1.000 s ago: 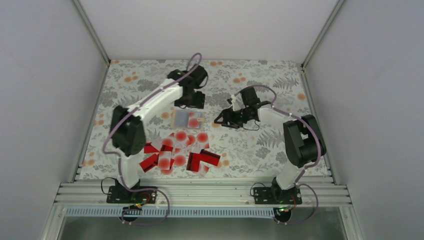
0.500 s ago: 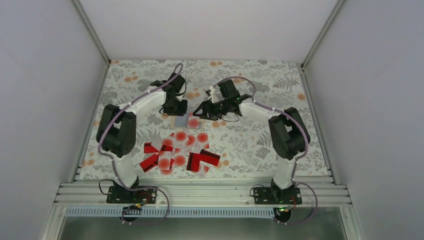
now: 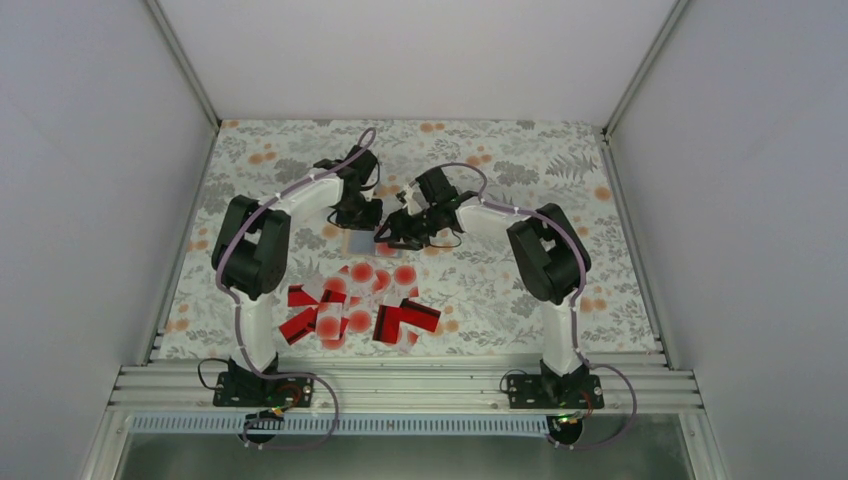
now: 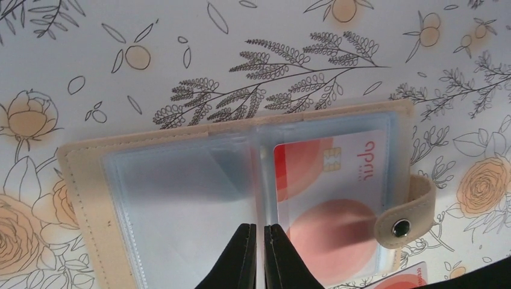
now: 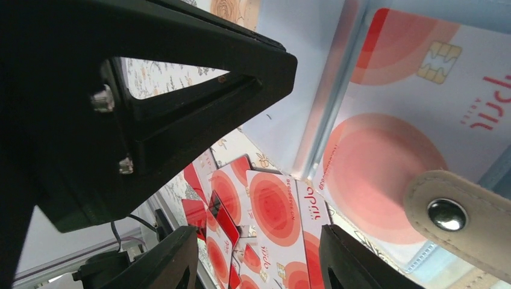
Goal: Put the credit cards into the card holder
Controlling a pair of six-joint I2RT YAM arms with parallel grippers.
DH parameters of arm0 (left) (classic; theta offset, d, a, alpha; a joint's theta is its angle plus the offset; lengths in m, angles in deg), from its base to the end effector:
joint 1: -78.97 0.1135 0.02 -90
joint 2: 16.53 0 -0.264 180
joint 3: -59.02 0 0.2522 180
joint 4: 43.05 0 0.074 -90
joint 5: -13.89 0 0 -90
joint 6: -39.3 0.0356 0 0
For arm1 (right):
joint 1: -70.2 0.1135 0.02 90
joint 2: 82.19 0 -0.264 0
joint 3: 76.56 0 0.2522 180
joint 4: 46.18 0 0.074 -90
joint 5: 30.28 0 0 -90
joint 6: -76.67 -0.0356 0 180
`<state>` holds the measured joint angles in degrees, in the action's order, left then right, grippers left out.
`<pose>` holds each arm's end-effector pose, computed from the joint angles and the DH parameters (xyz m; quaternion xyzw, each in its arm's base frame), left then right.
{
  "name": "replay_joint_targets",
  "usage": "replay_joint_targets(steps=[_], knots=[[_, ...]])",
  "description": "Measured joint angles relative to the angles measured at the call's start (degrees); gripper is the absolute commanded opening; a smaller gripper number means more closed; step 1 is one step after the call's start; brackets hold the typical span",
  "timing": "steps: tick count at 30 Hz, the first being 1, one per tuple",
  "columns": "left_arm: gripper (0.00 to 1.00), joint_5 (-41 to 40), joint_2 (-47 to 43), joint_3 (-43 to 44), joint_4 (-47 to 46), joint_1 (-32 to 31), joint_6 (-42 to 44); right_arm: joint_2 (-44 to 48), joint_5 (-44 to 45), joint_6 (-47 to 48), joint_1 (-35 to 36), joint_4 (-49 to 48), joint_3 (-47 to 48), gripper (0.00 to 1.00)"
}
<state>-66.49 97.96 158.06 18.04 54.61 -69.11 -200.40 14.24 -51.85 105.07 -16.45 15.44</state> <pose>0.3600 -0.1695 0.1805 0.0612 0.9878 -0.1201 0.0784 0.3354 0.2647 0.1528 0.0851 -0.8850 -0.4578 0.0043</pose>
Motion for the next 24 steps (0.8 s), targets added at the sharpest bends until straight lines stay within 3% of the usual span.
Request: replay_joint_targets(steps=[24], knots=[[0.05,1.81,2.62,-1.62,-2.23,0.04,1.51,-0.50,5.40,0.59,-1.64,5.49,0.76,0.52]])
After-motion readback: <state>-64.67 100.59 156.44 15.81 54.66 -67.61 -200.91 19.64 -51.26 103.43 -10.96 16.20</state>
